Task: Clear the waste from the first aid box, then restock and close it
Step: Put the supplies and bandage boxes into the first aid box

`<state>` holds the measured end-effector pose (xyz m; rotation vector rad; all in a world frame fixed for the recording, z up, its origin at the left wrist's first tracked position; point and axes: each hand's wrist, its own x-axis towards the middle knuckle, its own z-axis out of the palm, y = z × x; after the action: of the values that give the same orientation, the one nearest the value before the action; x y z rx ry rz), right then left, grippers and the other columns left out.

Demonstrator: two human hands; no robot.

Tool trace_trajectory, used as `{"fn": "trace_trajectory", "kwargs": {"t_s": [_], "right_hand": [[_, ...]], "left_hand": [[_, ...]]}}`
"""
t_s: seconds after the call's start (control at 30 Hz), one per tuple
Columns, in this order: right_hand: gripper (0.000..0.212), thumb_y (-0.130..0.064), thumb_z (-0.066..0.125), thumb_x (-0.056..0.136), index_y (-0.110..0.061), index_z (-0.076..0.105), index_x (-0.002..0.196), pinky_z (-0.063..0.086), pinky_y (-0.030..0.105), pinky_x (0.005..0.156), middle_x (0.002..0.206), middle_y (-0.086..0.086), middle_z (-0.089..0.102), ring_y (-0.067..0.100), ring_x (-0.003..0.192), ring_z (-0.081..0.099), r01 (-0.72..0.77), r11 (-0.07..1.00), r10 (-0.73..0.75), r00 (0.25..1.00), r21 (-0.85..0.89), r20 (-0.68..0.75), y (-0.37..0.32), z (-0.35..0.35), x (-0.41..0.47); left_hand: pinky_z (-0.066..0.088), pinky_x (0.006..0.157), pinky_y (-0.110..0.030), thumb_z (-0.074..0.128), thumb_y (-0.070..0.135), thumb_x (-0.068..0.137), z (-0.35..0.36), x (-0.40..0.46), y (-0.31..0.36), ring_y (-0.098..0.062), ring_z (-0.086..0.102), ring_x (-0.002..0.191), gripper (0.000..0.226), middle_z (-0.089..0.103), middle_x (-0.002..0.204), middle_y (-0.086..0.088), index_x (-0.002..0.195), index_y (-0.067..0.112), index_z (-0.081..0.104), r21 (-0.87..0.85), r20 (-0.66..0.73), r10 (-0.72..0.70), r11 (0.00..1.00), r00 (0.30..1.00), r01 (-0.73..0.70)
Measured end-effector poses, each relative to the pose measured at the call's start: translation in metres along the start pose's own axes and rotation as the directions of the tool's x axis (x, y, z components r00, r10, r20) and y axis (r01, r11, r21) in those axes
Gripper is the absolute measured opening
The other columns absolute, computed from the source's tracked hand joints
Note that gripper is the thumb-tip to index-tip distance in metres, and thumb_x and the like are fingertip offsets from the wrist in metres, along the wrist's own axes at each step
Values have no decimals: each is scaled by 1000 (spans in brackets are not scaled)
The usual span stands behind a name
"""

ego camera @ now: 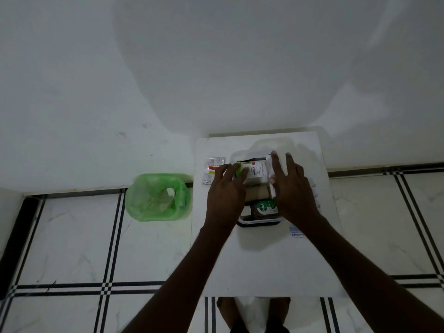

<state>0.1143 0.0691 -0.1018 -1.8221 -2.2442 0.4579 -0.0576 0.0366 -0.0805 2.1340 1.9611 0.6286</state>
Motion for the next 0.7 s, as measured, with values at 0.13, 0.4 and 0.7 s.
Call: {"fn": "trace_trajectory", "kwargs": {"t_s": [0.13, 0.4, 0.7], "right_hand": [[65, -32, 45, 99, -20, 12, 154, 47, 55, 97, 156, 28, 22, 43, 135, 34, -9, 1000, 9, 1000, -4, 22, 2, -6, 1], [37, -17, 49, 91, -2, 58, 124, 47, 46, 98, 126, 20, 61, 34, 119, 52, 47, 987, 6, 945, 155, -328, -23, -30, -3], [51, -27, 51, 86, -1, 53, 129, 45, 56, 100, 131, 23, 58, 41, 125, 50, 105, 992, -95, 984, 64, -151, -75, -12, 18]], "left_hand": [[54, 95, -45, 61, 8, 85, -1, -3, -3, -35, 53, 124, 38, 64, 132, -11, 122, 10, 69, -32, -26, 38, 999, 999, -39], [55, 79, -39, 61, 19, 88, -6, 19, -56, -24, 68, 90, 25, 70, 103, -5, 112, 17, 69, -230, -89, -435, 884, 896, 407], [53, 79, -42, 84, 31, 70, 31, 25, -77, -33, 57, 106, 69, 56, 118, -14, 125, 9, 50, 63, 166, -505, 863, 847, 502]]}}
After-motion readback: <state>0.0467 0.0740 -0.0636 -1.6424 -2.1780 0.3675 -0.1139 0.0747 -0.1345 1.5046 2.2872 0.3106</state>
